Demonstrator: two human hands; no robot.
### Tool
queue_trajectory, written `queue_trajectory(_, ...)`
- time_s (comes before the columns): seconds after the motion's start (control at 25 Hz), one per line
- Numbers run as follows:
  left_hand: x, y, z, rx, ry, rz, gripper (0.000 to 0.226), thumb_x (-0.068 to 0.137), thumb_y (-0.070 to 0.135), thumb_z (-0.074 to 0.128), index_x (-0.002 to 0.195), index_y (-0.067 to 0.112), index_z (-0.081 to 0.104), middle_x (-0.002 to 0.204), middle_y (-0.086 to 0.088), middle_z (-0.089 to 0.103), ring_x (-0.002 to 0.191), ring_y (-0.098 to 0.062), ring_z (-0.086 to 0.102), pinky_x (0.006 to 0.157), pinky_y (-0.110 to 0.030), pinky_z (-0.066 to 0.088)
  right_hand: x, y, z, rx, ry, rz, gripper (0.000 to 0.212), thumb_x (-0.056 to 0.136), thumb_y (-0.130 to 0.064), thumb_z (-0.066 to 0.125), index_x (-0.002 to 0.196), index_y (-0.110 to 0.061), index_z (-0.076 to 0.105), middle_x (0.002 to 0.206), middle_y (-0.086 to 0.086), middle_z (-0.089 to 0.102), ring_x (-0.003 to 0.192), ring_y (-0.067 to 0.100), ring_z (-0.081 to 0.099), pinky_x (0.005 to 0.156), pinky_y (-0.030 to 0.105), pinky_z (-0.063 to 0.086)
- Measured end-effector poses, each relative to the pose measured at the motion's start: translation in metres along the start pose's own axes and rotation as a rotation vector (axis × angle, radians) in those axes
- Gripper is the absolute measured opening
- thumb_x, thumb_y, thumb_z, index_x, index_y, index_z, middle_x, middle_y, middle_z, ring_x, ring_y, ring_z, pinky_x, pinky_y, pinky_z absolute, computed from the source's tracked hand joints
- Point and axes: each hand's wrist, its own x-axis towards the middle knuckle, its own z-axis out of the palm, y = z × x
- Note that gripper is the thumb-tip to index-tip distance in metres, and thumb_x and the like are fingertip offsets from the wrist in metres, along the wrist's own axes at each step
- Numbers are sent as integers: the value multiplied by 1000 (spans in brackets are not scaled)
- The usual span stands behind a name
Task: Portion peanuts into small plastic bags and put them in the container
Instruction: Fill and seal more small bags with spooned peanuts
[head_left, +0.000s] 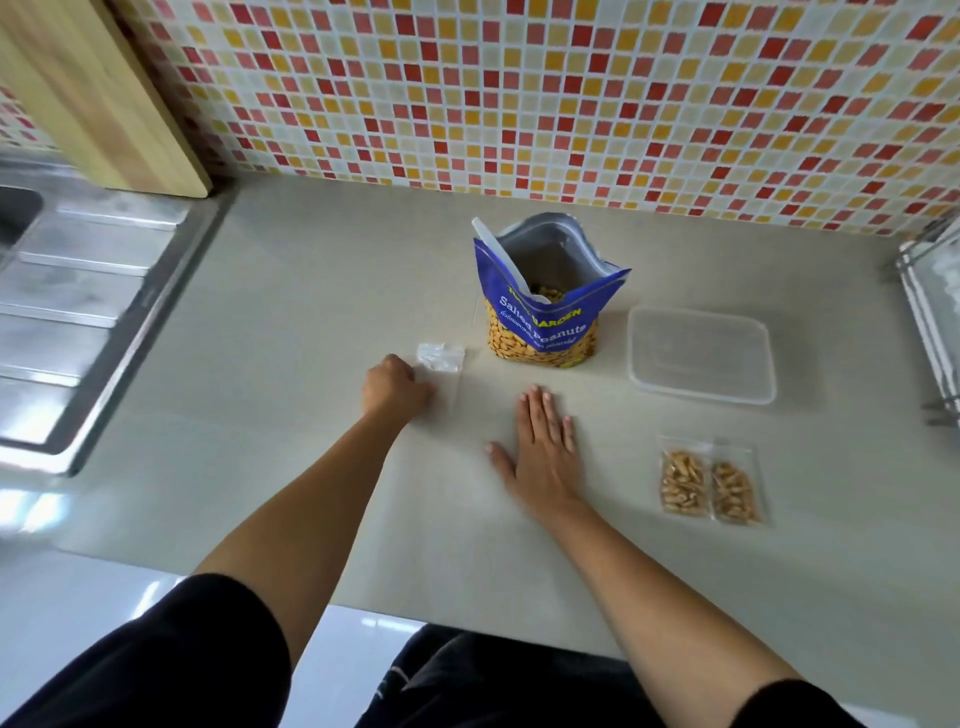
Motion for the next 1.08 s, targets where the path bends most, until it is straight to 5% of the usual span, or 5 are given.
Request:
queue_trajectory(0.32,7,-7,-14,-92,-48,-20,14,74,22,70,85,20,61,78,5,57,79,-23,60,71,-29,49,0,-1,4,-32,30,0,79,83,-56,26,142,-3,34,150,13,33,138,29,33,110,46,21)
queue_trajectory(0.56,1,-10,-24,-129,-24,27,8,81,16,60,75,16,65,68,-1,54,67,-21,47,64,-26,41,1,3,-9,77,-73,-29,98,70,-67,2,149,-10,5,159,5,-3,147,21,-6,117,39,-4)
queue_trajectory(0.76,-11,-14,-42,-191,22,49,23,83,20,59,62,17,51,58,-4,40,54,-20,33,53,-25,29,5,-14,-32,362,20,-41,75,87,-55,35,141,-4,34,146,15,38,137,27,32,113,36,21)
queue_trajectory(0.88,-39,-4,-63,-539,-6,189,9,84,11,62,80,18,66,70,1,62,62,-15,57,57,-20,40,4,-33,-60,797,-50,-15,50,89,-34,60,130,-8,49,124,9,59,115,18,56,100,27,41)
queue_trajectory(1.08,-88,40,-97,-984,-161,393,16,83,-2,63,74,11,59,67,-2,65,57,-10,60,53,-16,41,2,-60,-133,1358,28,-48,41,82,-38,64,117,-18,57,102,2,67,94,8,64,80,16,49)
